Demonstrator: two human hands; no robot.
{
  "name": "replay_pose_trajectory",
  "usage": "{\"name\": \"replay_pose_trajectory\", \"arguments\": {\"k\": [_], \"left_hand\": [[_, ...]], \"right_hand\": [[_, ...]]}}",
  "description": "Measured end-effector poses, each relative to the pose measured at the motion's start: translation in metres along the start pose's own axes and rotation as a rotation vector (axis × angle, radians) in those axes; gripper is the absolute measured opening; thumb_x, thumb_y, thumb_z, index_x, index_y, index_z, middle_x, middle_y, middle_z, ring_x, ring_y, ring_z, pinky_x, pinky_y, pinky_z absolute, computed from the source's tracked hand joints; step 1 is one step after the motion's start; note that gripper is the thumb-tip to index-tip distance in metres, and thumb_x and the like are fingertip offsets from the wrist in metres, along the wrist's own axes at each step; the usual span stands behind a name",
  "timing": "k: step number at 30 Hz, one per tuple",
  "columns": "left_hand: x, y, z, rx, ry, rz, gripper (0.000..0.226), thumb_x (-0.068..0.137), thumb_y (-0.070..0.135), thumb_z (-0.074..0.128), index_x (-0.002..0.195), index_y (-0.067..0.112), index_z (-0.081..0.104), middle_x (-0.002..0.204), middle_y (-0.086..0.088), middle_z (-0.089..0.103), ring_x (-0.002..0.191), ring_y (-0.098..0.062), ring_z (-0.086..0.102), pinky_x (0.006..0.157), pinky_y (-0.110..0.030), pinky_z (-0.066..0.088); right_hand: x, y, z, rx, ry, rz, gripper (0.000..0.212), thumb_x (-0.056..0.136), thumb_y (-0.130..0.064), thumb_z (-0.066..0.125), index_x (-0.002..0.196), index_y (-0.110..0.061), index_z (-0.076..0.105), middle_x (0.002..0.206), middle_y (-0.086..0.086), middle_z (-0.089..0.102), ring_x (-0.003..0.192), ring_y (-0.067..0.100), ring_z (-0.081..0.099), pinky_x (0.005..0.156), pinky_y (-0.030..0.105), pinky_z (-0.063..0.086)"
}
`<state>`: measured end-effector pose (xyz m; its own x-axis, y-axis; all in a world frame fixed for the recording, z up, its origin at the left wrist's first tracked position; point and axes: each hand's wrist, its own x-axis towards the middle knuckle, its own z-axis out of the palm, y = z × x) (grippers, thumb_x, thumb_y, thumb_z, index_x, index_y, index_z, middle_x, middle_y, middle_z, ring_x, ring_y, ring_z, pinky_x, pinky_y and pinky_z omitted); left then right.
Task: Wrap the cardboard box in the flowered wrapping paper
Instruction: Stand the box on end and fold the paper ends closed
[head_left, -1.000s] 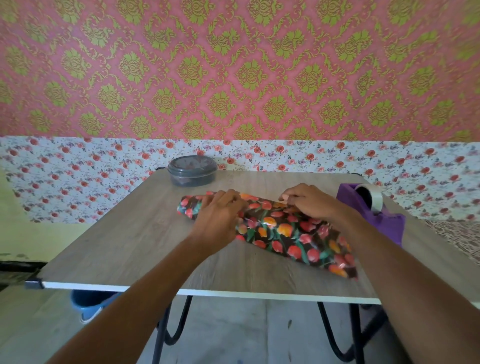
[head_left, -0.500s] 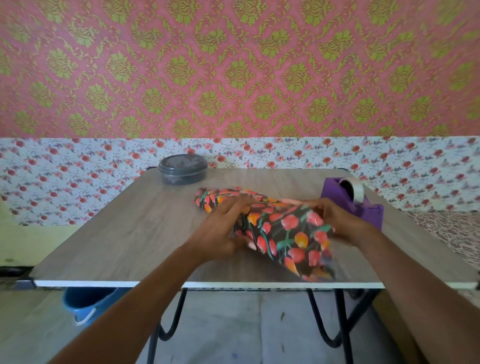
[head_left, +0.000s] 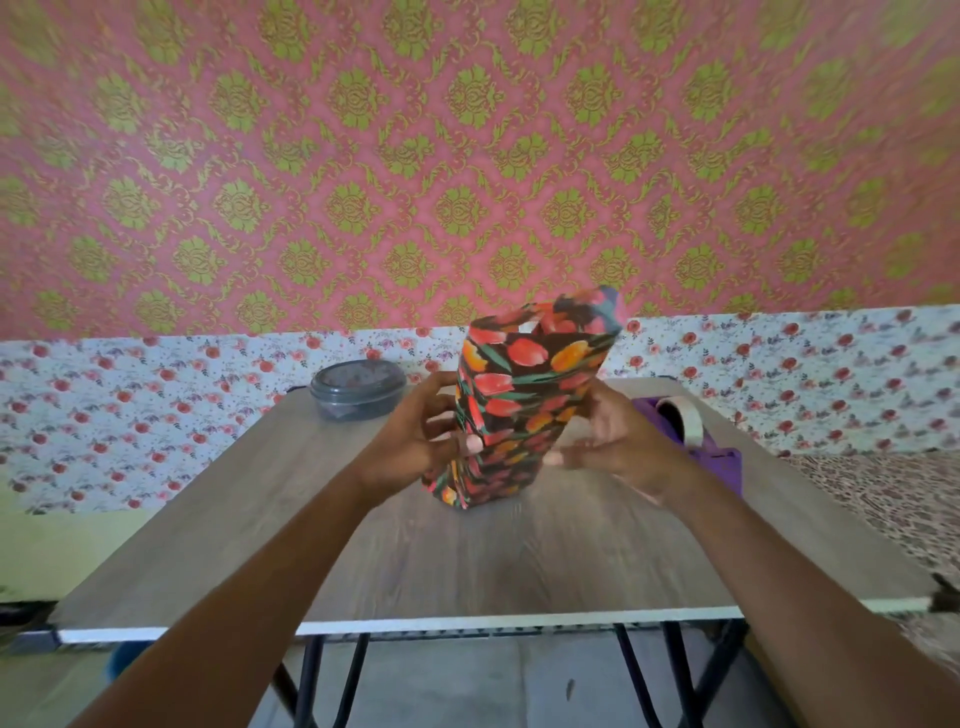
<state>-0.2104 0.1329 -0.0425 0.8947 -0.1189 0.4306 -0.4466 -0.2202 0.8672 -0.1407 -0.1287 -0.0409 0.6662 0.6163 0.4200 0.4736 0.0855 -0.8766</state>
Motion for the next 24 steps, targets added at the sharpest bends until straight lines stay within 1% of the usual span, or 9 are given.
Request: {"name": "replay_pose_trajectory", "arguments": {"k": [2, 5, 9, 11, 14, 16, 18, 21, 24], "left_hand": [[-0.004, 0.002, 0.009, -0.088, -0.037, -0.037, 0.064, 0.073, 0.030, 0.084, 0.129, 0.040, 0.055, 0.125, 0.001, 0.069, 0.117, -0.023, 0.067, 0.087, -0.040, 0.060], [-0.006, 0.004, 0.016, -0.195, -0.076, -0.116, 0.058, 0.078, 0.037, 0.081, 0.130, 0.050, 0.057, 0.132, 0.005, 0.067, 0.123, -0.022, 0.064, 0.085, -0.053, 0.060], [-0.003, 0.007, 0.017, -0.232, -0.027, -0.148, 0.070, 0.074, 0.044, 0.077, 0.137, 0.039, 0.049, 0.141, 0.001, 0.059, 0.129, -0.024, 0.059, 0.098, -0.063, 0.052], [-0.002, 0.013, 0.020, -0.140, 0.143, -0.021, 0.076, 0.072, 0.046, 0.076, 0.138, 0.035, 0.042, 0.137, 0.003, 0.057, 0.127, -0.021, 0.059, 0.101, -0.055, 0.052], [0.001, 0.027, 0.026, 0.138, 0.293, 0.230, 0.050, 0.091, 0.050, 0.064, 0.134, 0.036, 0.043, 0.130, 0.012, 0.055, 0.127, -0.013, 0.055, 0.097, -0.042, 0.053], [0.005, 0.034, 0.029, 0.399, 0.330, 0.410, 0.036, 0.101, 0.043, 0.055, 0.133, 0.029, 0.045, 0.130, 0.008, 0.050, 0.129, -0.014, 0.050, 0.098, -0.041, 0.051], [0.008, 0.039, 0.030, 0.539, 0.312, 0.513, 0.036, 0.102, 0.037, 0.051, 0.135, 0.023, 0.046, 0.132, 0.006, 0.043, 0.132, -0.016, 0.044, 0.105, -0.040, 0.043], [0.009, 0.043, 0.029, 0.666, 0.167, 0.523, 0.042, 0.103, 0.042, 0.047, 0.143, 0.030, 0.044, 0.145, 0.013, 0.042, 0.141, -0.011, 0.037, 0.112, -0.045, 0.031], [0.010, 0.043, 0.029, 0.843, 0.066, 0.628, 0.040, 0.102, 0.048, 0.044, 0.130, 0.025, 0.061, 0.146, 0.008, 0.046, 0.141, -0.009, 0.036, 0.111, -0.047, 0.024]], "right_hand": [[0.008, 0.001, 0.009, 0.076, 0.108, -0.032, 0.083, 0.066, -0.015, 0.090, 0.137, -0.016, 0.047, 0.131, 0.007, 0.066, 0.126, 0.020, 0.062, 0.093, 0.038, 0.057], [0.015, 0.001, 0.014, 0.164, 0.181, -0.055, 0.079, 0.069, -0.019, 0.089, 0.135, -0.016, 0.045, 0.123, 0.007, 0.070, 0.118, 0.025, 0.067, 0.092, 0.035, 0.057], [0.019, 0.005, 0.017, 0.092, 0.219, -0.038, 0.081, 0.070, -0.032, 0.089, 0.138, -0.026, 0.046, 0.124, 0.000, 0.071, 0.116, 0.020, 0.069, 0.093, 0.037, 0.058], [0.019, 0.011, 0.015, 0.088, 0.247, -0.015, 0.084, 0.070, -0.035, 0.088, 0.141, -0.029, 0.043, 0.125, -0.002, 0.070, 0.116, 0.018, 0.068, 0.099, 0.043, 0.056], [0.017, 0.017, 0.010, 0.094, 0.253, 0.006, 0.083, 0.072, -0.038, 0.087, 0.142, -0.035, 0.043, 0.129, -0.003, 0.068, 0.119, 0.018, 0.067, 0.098, 0.040, 0.057], [0.017, 0.020, 0.006, 0.120, 0.237, 0.019, 0.082, 0.072, -0.039, 0.090, 0.141, -0.038, 0.044, 0.130, -0.003, 0.068, 0.121, 0.020, 0.066, 0.095, 0.036, 0.058], [0.015, 0.022, 0.002, 0.135, 0.230, 0.026, 0.084, 0.071, -0.040, 0.092, 0.140, -0.042, 0.045, 0.130, -0.001, 0.068, 0.123, 0.021, 0.065, 0.094, 0.035, 0.057], [0.012, 0.026, -0.004, 0.148, 0.226, 0.022, 0.088, 0.071, -0.038, 0.093, 0.143, -0.041, 0.043, 0.131, 0.004, 0.068, 0.124, 0.025, 0.064, 0.096, 0.038, 0.057], [0.010, 0.027, -0.008, 0.178, 0.198, 0.003, 0.086, 0.075, -0.025, 0.091, 0.145, -0.038, 0.044, 0.133, 0.008, 0.067, 0.125, 0.028, 0.064, 0.093, 0.034, 0.056]]}}
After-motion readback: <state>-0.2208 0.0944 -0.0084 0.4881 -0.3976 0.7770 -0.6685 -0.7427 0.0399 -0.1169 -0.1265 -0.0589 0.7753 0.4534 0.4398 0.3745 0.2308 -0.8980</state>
